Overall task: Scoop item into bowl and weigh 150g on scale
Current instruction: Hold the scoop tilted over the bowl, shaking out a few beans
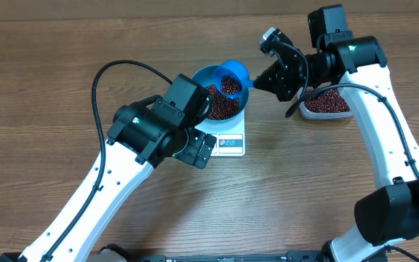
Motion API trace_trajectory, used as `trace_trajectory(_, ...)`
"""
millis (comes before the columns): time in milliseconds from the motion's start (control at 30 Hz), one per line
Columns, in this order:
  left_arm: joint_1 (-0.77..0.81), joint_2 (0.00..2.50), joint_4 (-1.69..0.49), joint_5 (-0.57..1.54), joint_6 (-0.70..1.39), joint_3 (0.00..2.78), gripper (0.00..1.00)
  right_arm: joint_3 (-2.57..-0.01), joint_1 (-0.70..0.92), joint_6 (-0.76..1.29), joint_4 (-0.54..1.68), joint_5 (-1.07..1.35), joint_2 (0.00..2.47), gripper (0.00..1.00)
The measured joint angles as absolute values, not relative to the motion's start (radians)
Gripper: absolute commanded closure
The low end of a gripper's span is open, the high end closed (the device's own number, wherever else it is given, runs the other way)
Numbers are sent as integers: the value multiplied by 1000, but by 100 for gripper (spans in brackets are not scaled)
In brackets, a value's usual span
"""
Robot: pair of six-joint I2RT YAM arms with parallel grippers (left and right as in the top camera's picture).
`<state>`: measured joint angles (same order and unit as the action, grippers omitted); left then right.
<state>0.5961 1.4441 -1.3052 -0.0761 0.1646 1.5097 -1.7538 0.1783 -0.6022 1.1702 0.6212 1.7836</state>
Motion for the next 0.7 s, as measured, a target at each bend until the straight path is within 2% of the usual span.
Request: trace_trajectory(700, 596, 1444, -1305, -76, 165, 1510, 0, -1754, 179, -666, 1167, 632, 1784, 96)
